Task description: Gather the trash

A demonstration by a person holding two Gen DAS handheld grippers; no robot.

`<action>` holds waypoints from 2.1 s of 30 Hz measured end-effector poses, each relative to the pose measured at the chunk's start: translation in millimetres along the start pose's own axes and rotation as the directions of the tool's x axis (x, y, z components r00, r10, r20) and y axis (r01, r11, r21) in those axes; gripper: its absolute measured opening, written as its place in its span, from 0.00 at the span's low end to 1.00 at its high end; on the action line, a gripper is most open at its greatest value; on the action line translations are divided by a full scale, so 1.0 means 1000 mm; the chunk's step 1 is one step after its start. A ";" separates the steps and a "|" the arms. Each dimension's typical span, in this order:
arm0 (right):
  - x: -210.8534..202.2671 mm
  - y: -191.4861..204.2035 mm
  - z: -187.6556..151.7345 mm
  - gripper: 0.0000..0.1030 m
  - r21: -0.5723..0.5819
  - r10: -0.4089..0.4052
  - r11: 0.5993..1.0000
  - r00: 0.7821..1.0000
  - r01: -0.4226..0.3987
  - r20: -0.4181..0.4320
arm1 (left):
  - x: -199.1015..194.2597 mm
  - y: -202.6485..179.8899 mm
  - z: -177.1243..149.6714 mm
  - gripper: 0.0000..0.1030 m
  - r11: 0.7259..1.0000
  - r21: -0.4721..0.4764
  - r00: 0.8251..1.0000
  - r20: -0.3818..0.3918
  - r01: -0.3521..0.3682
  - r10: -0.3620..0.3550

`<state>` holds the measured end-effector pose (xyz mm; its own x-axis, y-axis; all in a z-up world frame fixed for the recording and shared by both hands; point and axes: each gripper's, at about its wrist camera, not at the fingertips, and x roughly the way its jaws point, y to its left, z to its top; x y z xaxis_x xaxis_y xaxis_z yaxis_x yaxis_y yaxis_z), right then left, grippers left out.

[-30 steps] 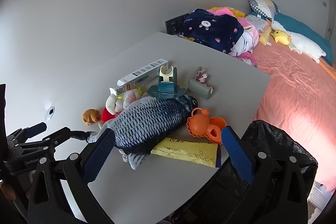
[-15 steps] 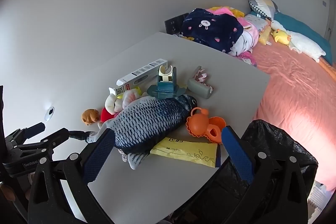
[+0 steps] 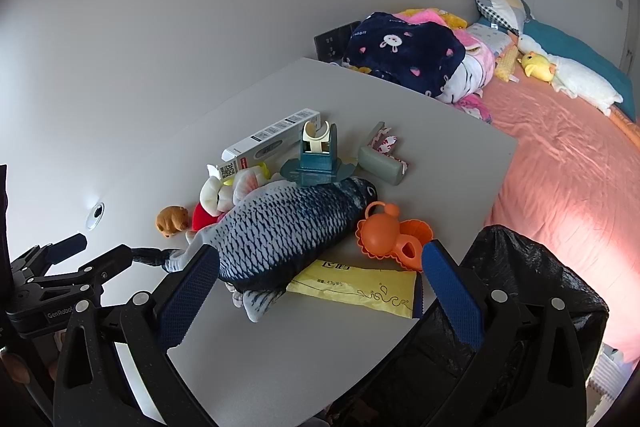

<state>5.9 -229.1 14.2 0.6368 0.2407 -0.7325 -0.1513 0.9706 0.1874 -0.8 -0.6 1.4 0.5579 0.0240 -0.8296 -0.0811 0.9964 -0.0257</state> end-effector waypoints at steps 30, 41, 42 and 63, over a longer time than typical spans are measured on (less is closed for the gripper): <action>0.005 -0.002 0.001 0.98 0.002 0.017 1.000 1.000 -0.017 -0.016 | 0.001 0.003 -0.002 0.94 1.000 -0.011 1.000 0.005 0.025 -0.025; 0.005 -0.002 0.000 0.98 0.003 0.016 1.000 1.000 -0.016 -0.017 | 0.001 0.007 -0.001 0.94 0.999 -0.025 1.000 -0.005 0.024 -0.024; 0.005 -0.002 0.000 0.98 0.003 0.016 1.000 1.000 -0.016 -0.018 | 0.001 0.007 -0.001 0.94 0.999 -0.024 1.000 -0.004 0.023 -0.023; 0.031 -0.032 0.003 0.98 0.072 -0.020 0.997 0.998 0.025 -0.067 | 0.021 0.014 0.008 0.94 1.000 -0.020 0.999 -0.032 0.014 -0.014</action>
<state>32.1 -252.8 -12.6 0.5879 0.2210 -0.7781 -0.0806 0.9732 0.2155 16.1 14.5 -12.3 0.5322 0.0070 -0.8466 -0.0903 0.9947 -0.0485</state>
